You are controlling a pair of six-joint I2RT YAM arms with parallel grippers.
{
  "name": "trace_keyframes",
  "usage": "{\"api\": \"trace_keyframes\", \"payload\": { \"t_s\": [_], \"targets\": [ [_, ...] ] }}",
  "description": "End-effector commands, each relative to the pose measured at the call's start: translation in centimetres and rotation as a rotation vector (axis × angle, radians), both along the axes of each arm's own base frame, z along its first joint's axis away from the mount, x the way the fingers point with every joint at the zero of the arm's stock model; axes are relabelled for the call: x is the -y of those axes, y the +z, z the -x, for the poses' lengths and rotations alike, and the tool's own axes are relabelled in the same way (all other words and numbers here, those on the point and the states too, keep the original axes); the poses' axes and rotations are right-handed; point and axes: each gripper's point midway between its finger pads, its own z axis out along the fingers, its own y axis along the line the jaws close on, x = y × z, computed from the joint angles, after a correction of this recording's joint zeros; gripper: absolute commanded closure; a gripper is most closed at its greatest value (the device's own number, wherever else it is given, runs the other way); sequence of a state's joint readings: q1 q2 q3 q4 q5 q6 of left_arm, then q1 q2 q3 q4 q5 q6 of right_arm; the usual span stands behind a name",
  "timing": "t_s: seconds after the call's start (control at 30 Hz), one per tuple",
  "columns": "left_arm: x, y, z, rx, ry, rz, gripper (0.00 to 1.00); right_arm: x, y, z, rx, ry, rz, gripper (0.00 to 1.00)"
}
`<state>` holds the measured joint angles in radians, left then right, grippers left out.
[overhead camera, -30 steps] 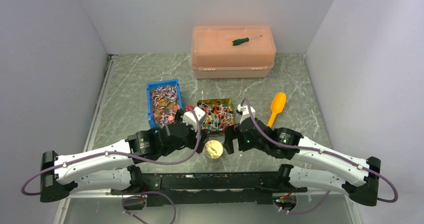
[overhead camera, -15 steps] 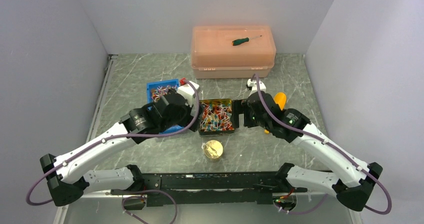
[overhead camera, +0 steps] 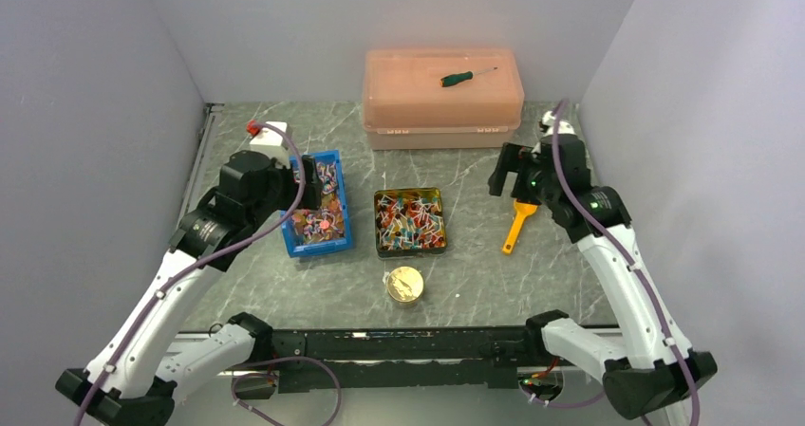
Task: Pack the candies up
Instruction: Reset both arms
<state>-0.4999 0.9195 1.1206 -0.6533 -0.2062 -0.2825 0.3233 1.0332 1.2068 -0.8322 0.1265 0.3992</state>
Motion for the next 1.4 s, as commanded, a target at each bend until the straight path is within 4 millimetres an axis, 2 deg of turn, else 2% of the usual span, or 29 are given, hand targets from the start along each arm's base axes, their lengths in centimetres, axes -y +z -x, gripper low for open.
{"api": "trace_keyframes", "payload": {
  "t_s": [0.0, 0.07, 0.33, 0.57, 0.7, 0.8, 1.03, 1.37],
  "targets": [
    [-2.6, 0.2, 0.2, 0.037, 0.077, 0.021, 0.01, 2.1, 1.3, 0.7, 0.058, -0.021, -0.056, 0.0],
    [-3.4, -0.2, 0.7, 0.041, 0.095, 0.024, 0.01, 3.0, 0.8, 1.2, 0.065, -0.044, -0.059, 0.0],
    [-4.2, -0.5, 3.2, 0.137, 0.074, 0.071, 0.0, 2.8, 0.3, 4.0, 0.122, -0.019, -0.108, 0.0],
    [-4.1, -2.6, 5.0, 0.144, 0.042, 0.106, 0.01, 2.6, -0.2, 6.3, 0.178, 0.031, -0.106, 0.0],
    [-4.7, -3.4, 5.7, 0.167, 0.061, 0.111, 0.01, 2.1, -0.3, 7.3, 0.232, 0.094, -0.108, 0.0],
    [-4.8, -3.6, 6.0, 0.184, 0.056, 0.118, 0.01, 1.8, -0.4, 7.7, 0.275, 0.115, -0.116, 0.0],
    [-4.7, -3.8, 6.2, 0.186, 0.044, 0.117, 0.0, 1.7, 1.5, 8.3, 0.359, 0.136, -0.117, 0.0],
    [-4.9, -3.5, 6.3, 0.208, 0.046, 0.116, 0.01, 1.5, 2.5, 8.4, 0.374, 0.148, -0.132, 0.0]
  ]
}}
